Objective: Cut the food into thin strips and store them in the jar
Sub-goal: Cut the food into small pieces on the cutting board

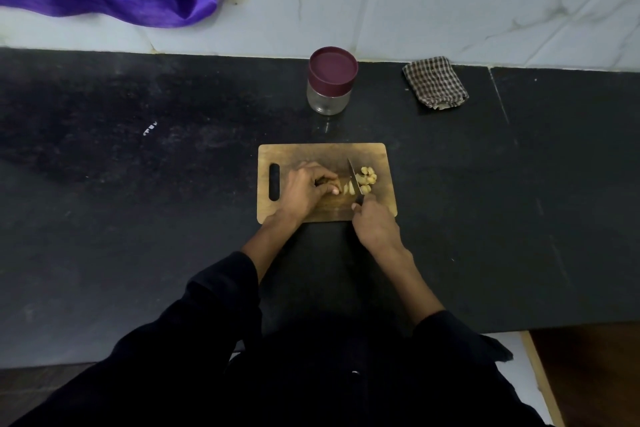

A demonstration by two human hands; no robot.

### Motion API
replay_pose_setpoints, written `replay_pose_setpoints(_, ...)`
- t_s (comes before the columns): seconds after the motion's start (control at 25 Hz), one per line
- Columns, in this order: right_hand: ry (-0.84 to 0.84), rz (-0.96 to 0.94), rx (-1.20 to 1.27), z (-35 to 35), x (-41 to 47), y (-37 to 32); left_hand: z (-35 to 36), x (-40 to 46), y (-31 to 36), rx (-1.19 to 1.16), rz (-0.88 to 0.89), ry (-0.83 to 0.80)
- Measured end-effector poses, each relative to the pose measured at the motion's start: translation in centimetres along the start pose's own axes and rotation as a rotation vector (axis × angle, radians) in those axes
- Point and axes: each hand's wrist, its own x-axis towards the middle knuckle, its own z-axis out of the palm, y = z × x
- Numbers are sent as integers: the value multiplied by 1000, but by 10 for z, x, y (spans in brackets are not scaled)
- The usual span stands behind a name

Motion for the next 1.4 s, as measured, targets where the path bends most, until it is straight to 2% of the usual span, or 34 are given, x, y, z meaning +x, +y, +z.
replay_pose_setpoints(0.16,-2,-46,42,3,-8,3,0,0,-1,6,-9,-20)
replay_pose_setpoints(0.36,-64,-9,2,15,-18,12,-1,0,-2,-1,-25,-35)
replay_pose_setpoints(0.6,12,-26,-17,0,-15,13,-1,0,0,-1,-19,-32)
replay_pose_setpoints(1.4,1,-117,20,8,-14,3,-1,2,-3,22,-16,-60)
